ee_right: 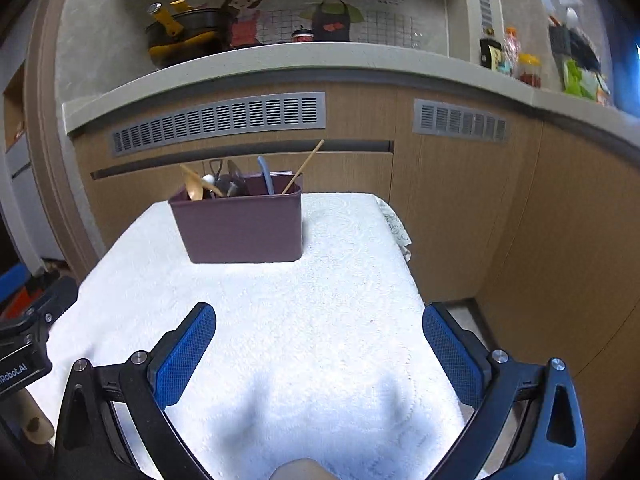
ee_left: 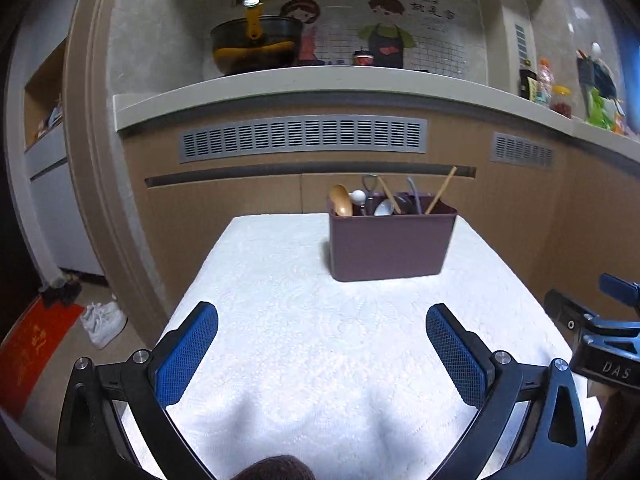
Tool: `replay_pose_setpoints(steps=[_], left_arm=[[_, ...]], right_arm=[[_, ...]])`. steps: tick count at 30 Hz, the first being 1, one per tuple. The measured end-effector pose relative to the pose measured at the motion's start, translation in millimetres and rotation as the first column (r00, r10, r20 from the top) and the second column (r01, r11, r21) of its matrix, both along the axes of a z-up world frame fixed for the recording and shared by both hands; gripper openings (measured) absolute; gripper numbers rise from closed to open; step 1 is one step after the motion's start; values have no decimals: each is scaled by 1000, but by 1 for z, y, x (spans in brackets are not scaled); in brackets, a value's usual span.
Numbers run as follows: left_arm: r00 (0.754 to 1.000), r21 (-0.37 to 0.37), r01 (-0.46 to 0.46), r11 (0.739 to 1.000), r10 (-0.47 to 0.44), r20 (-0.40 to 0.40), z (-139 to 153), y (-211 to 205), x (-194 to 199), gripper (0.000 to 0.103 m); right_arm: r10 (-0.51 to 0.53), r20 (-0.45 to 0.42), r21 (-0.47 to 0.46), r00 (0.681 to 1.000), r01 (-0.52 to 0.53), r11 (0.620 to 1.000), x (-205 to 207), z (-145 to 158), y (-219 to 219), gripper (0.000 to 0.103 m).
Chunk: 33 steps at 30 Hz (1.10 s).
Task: Organize utensils
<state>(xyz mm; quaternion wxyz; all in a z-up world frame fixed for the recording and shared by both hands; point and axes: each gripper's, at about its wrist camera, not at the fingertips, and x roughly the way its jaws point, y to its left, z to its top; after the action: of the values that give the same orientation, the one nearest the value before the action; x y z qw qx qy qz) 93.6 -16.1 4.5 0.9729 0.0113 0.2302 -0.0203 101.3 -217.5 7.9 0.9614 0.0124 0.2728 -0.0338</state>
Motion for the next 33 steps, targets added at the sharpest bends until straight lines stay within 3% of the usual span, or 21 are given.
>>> replay_pose_setpoints(steps=[33], left_arm=[[999, -9, 29, 1000, -29, -15, 7, -7, 1, 103]], right_arm=[[9, 50, -14, 999, -9, 1000, -16, 10, 0, 103]])
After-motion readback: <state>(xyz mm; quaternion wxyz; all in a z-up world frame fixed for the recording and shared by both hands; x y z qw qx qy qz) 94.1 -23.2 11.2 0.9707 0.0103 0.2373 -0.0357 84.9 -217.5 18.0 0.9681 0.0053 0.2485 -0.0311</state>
